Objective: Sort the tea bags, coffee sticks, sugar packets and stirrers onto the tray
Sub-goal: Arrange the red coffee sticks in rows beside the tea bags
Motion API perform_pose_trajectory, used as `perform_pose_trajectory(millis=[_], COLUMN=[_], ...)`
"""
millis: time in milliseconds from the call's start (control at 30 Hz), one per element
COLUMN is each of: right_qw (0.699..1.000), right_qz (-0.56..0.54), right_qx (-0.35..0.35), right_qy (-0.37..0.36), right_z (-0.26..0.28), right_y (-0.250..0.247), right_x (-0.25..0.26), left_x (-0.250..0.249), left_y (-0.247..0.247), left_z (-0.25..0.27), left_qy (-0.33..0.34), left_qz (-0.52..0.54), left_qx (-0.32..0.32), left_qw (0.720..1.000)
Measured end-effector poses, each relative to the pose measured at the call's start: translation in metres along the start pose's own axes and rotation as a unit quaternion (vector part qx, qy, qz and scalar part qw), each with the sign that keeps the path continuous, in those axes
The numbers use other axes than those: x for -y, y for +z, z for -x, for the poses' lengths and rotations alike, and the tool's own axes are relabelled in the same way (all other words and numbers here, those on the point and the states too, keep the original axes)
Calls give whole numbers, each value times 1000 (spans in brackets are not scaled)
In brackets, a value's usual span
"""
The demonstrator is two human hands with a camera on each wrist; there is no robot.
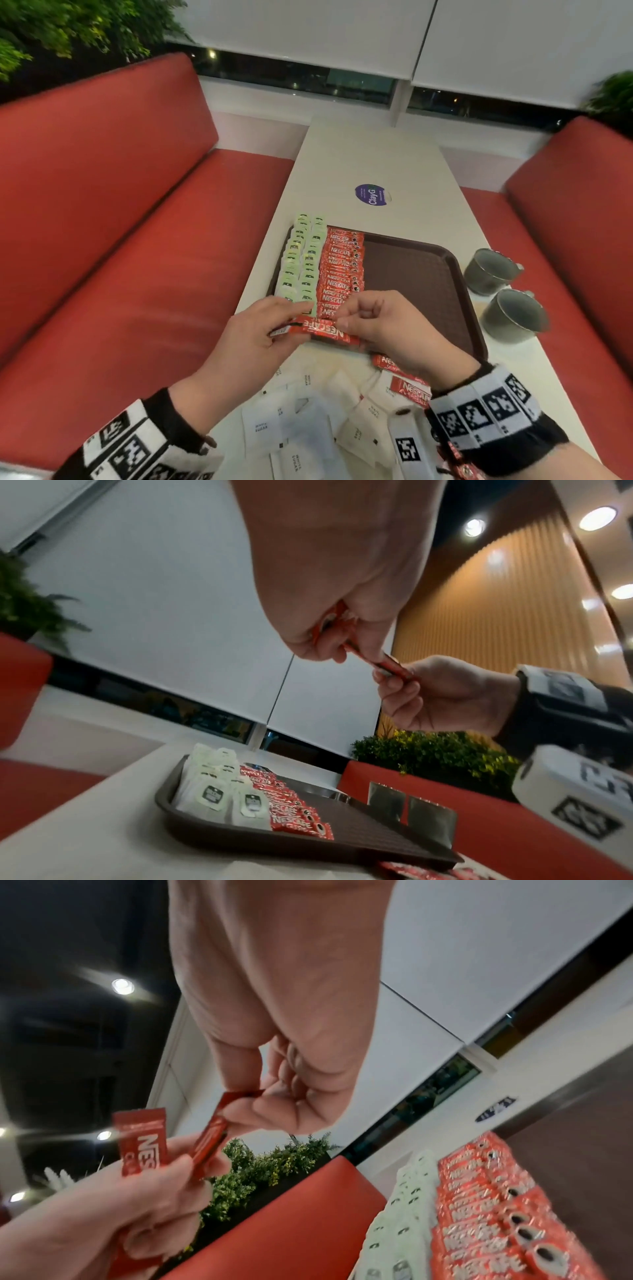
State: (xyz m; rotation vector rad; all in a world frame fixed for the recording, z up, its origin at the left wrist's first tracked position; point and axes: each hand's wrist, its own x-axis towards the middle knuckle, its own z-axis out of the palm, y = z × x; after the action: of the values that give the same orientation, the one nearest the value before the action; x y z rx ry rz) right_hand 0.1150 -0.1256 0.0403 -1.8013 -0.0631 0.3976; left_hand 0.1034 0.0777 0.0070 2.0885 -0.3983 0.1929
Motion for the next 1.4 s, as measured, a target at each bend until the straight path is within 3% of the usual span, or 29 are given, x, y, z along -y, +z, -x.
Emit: perform_pose_trajectory(millis=[100,233,467,700,767,833,933,1033,1200,1400], right_qw=[996,986,997,990,991,988,940,893,863,844], right_qz=[66,130,-60,-113,-69,65,320,442,495,528], right_qx=[-55,-83,-32,-73,-99,-131,-117,-58,-34,-31], right_qy=[-30,-58,37,-43,-61,-59,-5,62,100,88], right_z=[6,12,2,-27,-34,-46,-66,-79,-90,-100], right_y=[-7,-13,-20,-1,-2,-11,-25,-23,-14,-9], right_x=[-7,-17,-31,-6,-1,-4,-25,-49,-65,-72], left_x=[-8,-6,-9,-20,-17,-9,7,21,33,33], left_y=[3,8,21,40,40,36,27,16,-2,-14], left_z=[-3,-7,-13,-26,-28,-27,-17,-4,3,7], left_qy=[-125,-169,-234,-225,-242,-295,-372,-410,-450,-462], left_qz=[95,153,254,243,256,288,319,329,401,363], left_qx=[6,12,-32,-14,-10,3,29,46,41,60], left_qw=[988,974,938,944,936,911,871,850,797,807])
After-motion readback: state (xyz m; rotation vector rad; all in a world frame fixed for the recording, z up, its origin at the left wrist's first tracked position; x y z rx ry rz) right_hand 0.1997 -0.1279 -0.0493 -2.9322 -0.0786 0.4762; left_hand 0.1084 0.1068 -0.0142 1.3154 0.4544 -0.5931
